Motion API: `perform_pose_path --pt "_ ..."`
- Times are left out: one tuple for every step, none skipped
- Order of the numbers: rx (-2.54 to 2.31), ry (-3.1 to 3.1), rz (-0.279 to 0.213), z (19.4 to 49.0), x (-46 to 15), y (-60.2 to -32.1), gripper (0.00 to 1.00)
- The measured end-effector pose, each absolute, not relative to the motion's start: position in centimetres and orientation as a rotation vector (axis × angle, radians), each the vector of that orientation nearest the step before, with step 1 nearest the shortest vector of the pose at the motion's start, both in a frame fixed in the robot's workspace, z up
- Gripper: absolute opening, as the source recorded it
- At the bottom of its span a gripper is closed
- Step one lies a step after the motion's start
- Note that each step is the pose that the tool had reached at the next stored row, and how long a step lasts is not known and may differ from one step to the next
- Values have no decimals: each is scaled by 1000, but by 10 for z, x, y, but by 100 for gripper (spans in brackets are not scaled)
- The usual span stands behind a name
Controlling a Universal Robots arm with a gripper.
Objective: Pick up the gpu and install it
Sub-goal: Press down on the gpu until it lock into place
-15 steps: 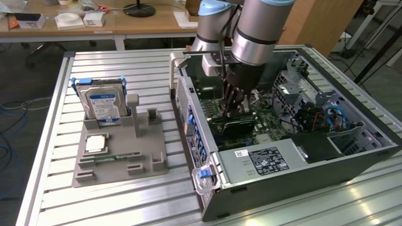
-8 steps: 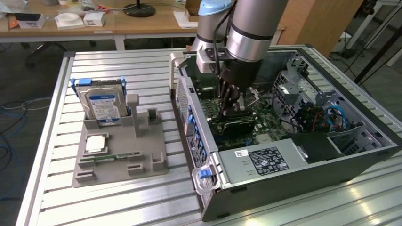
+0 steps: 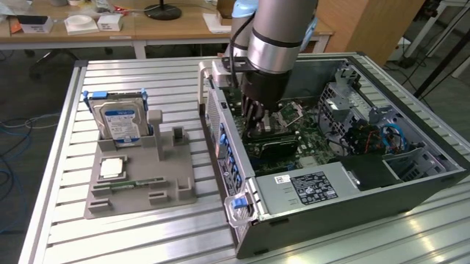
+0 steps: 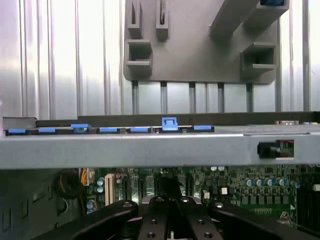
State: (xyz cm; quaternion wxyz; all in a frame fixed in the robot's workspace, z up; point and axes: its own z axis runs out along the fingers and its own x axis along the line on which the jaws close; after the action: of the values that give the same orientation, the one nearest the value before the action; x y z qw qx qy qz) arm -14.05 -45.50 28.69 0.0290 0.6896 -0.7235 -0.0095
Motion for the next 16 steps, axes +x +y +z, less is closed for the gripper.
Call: perform_pose_path --pt "2127 -2232 -29 287 -143 -455 11" --pt "2127 -2232 -30 287 -146 -455 11" --pt "2128 -2233 -31 287 -147 -455 11" --pt "2128 -2233 -31 287 -147 -455 11" --pt "2128 -2233 -31 287 -147 -455 11" --pt "2128 -2233 -32 287 -147 -454 11" --pt "2128 -2233 -32 287 -148 -454 11" --pt "2128 -2233 -32 288 -148 -454 11" --pt "2128 -2234 -32 288 -148 -453 11" --pt "2128 -2234 -32 289 -148 -453 11" --pt "2128 -2234 -32 290 -148 -452 11" --pt "2128 -2234 -32 290 -148 -451 11" --pt "2128 -2234 -32 290 -148 -450 11" --pt "2128 -2234 -32 290 -148 -449 11" --pt "2128 -2234 -32 291 -148 -449 11" --pt "2128 -2234 -32 291 -148 -449 11"
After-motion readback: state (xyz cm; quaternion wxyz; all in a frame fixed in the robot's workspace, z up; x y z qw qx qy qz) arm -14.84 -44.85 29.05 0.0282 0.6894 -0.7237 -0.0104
